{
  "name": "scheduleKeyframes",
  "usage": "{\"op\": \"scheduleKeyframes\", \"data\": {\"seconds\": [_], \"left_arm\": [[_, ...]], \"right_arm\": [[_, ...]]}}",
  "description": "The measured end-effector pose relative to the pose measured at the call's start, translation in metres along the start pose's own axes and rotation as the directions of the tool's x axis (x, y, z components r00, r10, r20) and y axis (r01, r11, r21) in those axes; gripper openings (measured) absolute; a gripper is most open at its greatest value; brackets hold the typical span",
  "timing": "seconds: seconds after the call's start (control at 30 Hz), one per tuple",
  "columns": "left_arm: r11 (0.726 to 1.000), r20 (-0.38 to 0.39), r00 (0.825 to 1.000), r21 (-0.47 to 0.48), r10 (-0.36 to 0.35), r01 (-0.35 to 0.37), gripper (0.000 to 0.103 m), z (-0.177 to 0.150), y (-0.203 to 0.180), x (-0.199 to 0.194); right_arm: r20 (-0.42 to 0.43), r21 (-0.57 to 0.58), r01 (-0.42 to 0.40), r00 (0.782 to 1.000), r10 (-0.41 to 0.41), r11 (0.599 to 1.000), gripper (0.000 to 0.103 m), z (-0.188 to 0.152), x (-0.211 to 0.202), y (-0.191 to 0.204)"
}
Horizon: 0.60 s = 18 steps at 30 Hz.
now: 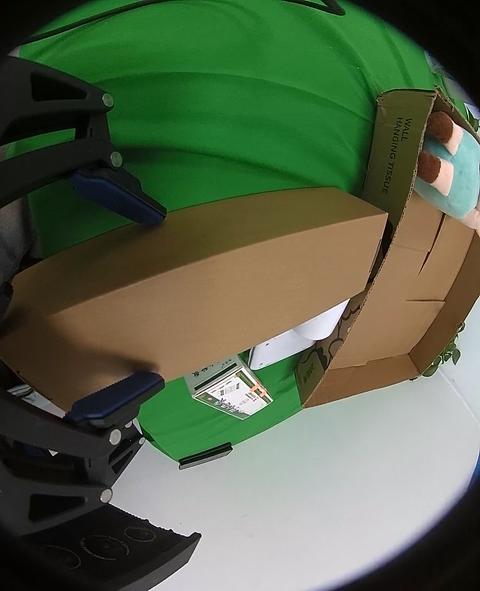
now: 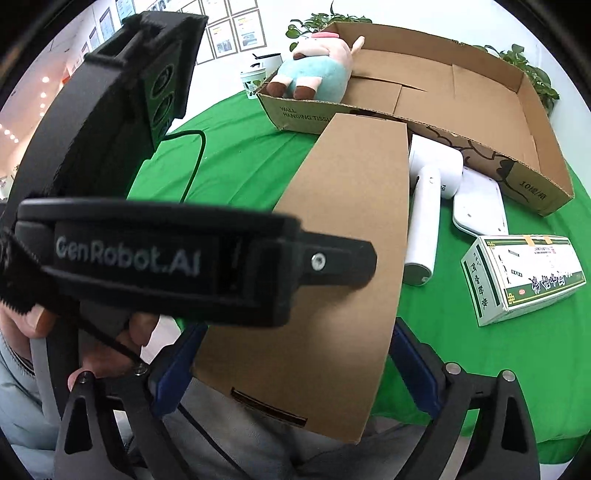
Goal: Organize objects
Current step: 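Grasp the long brown cardboard box at its end with the left gripper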
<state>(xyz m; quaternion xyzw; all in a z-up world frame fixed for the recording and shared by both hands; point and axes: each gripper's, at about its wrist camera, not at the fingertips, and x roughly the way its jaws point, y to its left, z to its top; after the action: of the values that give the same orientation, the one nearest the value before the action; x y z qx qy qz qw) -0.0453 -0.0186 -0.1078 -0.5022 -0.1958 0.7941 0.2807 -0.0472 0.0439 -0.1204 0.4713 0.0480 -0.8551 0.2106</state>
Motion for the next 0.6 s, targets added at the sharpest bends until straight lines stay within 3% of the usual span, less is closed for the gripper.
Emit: {"op": "scheduleKeyframes", "data": {"seconds": [0.43,0.5,0.57,0.6], "left_arm": [[0.998,0.004,0.999,-0.047,-0.042,0.042,0.087,-0.01,0.009,-0.007],[0.993,-0.025,0.996,-0.086,-0.088,0.085,0.087,-0.01,0.014,-0.003],[0.994,-0.024,0.997,-0.077,-0.079,0.077,0.087,-0.011,0.013,-0.005],[0.994,-0.025,0.997,-0.079,-0.076,0.074,0.086,-0.011,0.013,-0.006]], "right_arm": [[0.037,0.076,-0.108,0.994,0.105,0.991,0.093,-0.006,-0.007,-0.01],[0.048,0.109,-0.166,0.986,0.161,0.98,0.093,-0.007,-0.009,-0.015],[0.056,0.138,-0.245,0.969,0.24,0.96,0.093,-0.008,-0.01,-0.018],[0.063,0.123,-0.247,0.969,0.241,0.961,0.093,-0.008,-0.011,-0.014]]}}
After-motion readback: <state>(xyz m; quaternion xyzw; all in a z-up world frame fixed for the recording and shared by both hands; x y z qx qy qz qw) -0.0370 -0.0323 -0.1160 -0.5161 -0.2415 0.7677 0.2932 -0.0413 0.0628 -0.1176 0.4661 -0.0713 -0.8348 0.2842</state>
